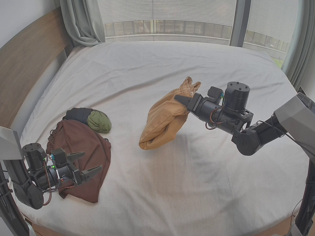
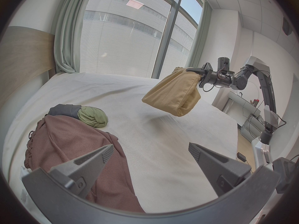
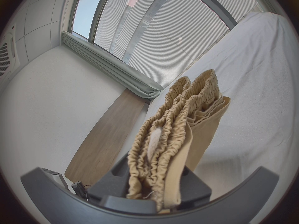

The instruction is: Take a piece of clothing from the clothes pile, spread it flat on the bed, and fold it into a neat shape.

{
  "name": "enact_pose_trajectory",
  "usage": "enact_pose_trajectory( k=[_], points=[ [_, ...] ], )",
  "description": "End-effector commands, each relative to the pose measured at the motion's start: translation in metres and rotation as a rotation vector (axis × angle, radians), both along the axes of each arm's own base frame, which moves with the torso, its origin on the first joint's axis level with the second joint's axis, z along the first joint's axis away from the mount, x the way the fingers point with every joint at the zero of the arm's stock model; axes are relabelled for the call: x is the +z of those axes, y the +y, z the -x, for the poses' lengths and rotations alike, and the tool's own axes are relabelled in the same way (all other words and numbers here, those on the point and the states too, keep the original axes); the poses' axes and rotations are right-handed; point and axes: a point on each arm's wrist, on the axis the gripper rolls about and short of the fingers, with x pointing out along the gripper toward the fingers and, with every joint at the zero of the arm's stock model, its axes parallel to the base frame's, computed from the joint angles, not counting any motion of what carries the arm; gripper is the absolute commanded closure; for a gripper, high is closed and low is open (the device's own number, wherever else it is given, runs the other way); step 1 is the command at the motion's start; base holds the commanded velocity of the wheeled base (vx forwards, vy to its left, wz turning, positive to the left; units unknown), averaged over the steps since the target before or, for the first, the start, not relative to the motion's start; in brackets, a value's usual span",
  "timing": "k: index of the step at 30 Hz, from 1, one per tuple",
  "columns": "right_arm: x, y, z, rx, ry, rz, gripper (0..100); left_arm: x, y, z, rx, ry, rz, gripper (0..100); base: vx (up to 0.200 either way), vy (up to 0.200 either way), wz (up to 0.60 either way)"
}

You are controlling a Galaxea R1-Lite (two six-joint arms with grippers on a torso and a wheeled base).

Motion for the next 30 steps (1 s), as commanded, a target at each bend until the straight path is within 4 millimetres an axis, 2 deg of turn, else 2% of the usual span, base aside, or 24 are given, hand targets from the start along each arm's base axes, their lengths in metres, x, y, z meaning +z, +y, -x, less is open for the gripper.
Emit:
enact_pose_trajectory(
  k=[1, 8, 9, 17, 24, 30],
  points=[
    [-0.007, 0.000, -0.013, -0.011, 0.007, 0.005, 100, -0.001, 0.000, 0.000, 0.001, 0.002, 0.000, 0, 0.000, 0.000, 0.00],
    [-0.008, 0.003, -0.024, -0.017, 0.018, 0.019, 100, -0.001, 0.000, 0.000, 0.001, 0.005, 0.000, 0, 0.000, 0.000, 0.00],
    [-0.012, 0.006, -0.033, -0.020, 0.021, 0.037, 100, -0.002, 0.000, 0.001, 0.001, 0.011, 0.000, 0, 0.000, 0.000, 0.00],
    [-0.027, 0.014, -0.062, -0.030, 0.041, 0.059, 100, -0.003, 0.000, 0.001, 0.001, 0.016, 0.000, 0, 0.000, 0.000, 0.00],
    [-0.028, 0.021, -0.077, -0.030, 0.038, 0.058, 100, -0.006, 0.000, 0.001, 0.000, 0.026, -0.001, 0, 0.000, 0.000, 0.00],
    [-0.015, 0.027, -0.088, -0.030, 0.019, 0.048, 100, -0.007, 0.001, 0.000, 0.001, 0.033, 0.001, 0, 0.000, 0.000, 0.00]
  ],
)
